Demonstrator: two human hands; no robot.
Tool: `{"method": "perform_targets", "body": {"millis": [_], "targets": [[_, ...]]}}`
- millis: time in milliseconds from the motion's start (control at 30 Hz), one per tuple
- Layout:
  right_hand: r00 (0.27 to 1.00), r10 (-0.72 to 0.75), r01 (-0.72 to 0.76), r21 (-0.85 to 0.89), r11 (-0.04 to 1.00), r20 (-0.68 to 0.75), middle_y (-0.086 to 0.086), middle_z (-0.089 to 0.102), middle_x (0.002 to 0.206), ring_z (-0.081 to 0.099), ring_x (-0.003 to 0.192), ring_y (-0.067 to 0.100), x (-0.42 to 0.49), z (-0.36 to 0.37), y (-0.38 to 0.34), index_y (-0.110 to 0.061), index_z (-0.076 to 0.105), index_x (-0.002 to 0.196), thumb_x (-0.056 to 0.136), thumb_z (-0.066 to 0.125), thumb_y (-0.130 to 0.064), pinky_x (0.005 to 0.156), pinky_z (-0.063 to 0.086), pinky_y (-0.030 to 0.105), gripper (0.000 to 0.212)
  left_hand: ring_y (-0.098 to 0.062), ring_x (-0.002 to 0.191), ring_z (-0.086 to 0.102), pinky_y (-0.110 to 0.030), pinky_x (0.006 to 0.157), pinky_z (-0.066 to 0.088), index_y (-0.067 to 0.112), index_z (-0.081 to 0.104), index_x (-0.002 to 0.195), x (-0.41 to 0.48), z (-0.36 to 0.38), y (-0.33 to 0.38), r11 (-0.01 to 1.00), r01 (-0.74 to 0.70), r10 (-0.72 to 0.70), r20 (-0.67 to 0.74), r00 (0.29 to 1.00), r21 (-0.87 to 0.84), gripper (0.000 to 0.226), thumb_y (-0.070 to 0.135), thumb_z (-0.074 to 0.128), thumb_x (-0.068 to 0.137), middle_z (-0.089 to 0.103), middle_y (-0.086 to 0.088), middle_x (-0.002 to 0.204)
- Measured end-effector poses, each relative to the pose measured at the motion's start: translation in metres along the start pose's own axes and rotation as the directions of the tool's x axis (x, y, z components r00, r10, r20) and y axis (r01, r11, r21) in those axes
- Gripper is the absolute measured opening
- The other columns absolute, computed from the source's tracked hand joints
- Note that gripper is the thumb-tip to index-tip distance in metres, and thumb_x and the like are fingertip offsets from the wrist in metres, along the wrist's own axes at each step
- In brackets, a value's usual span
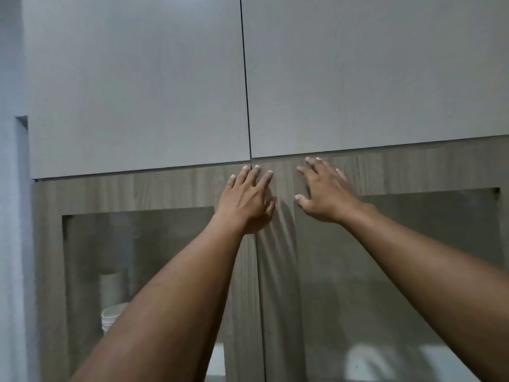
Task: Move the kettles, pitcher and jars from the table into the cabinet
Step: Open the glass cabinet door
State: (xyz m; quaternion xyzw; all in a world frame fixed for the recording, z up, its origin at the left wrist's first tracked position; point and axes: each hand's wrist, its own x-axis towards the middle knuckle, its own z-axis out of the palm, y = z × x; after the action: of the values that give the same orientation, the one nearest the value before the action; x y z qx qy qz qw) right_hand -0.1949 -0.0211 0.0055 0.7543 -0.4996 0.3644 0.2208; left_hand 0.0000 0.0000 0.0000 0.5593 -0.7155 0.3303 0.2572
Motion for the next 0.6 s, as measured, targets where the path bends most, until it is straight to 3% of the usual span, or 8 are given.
{"method": "perform_targets", "body": {"millis": [267,367,467,600], "targets": [[0.988,-0.092,0.081,-0.094,0.992,-0.121,0.001,0.043,0.150,0.035,0.142,0.022,0.028,0.006,-0.003,-0.021,0.035,0.150,0.088,0.054,-0.045,0.120,0.019,0.053,0.069,-0.026,0.154,0.010,-0.049,0.125,0.009,0.017,0.016,0.160,0.031,0.002,-0.003,0.993,0.046,-0.039,-0.072,0.997,0.104,0.077,0.041,0.049,0.094,0.024,-0.007,0.163],[0.989,-0.081,0.069,-0.101,0.992,-0.123,0.001,0.047,0.144,0.040,0.135,0.023,0.029,0.000,-0.005,-0.023,0.042,0.145,0.084,0.056,-0.042,0.108,0.029,0.050,0.065,-0.028,0.150,0.021,-0.047,0.124,0.012,0.014,0.024,0.157,0.034,-0.006,0.004,0.994,0.087,-0.082,-0.068,0.994,0.073,0.079,0.038,0.055,0.089,0.032,-0.009,0.157],[0.991,-0.036,0.027,-0.070,0.997,-0.131,0.001,0.046,0.140,0.040,0.132,0.023,0.024,-0.008,-0.013,-0.024,0.044,0.142,0.083,0.055,-0.040,0.100,0.031,0.049,0.062,-0.032,0.139,0.037,-0.045,0.120,0.023,0.012,0.037,0.146,0.029,-0.017,0.011,0.995,0.101,-0.099,-0.093,0.991,0.012,0.067,0.035,0.059,0.087,0.041,-0.013,0.146],[0.974,-0.023,0.022,-0.005,1.000,-0.225,0.001,0.049,0.133,0.042,0.126,0.024,0.003,-0.022,-0.022,-0.025,0.050,0.132,0.085,0.055,-0.040,0.094,0.032,0.045,0.050,-0.036,0.122,0.049,-0.044,0.098,0.042,0.007,0.046,0.134,0.008,-0.035,0.018,0.991,0.086,-0.105,-0.193,0.976,-0.104,0.049,0.024,0.058,0.090,0.045,-0.017,0.134]]}}
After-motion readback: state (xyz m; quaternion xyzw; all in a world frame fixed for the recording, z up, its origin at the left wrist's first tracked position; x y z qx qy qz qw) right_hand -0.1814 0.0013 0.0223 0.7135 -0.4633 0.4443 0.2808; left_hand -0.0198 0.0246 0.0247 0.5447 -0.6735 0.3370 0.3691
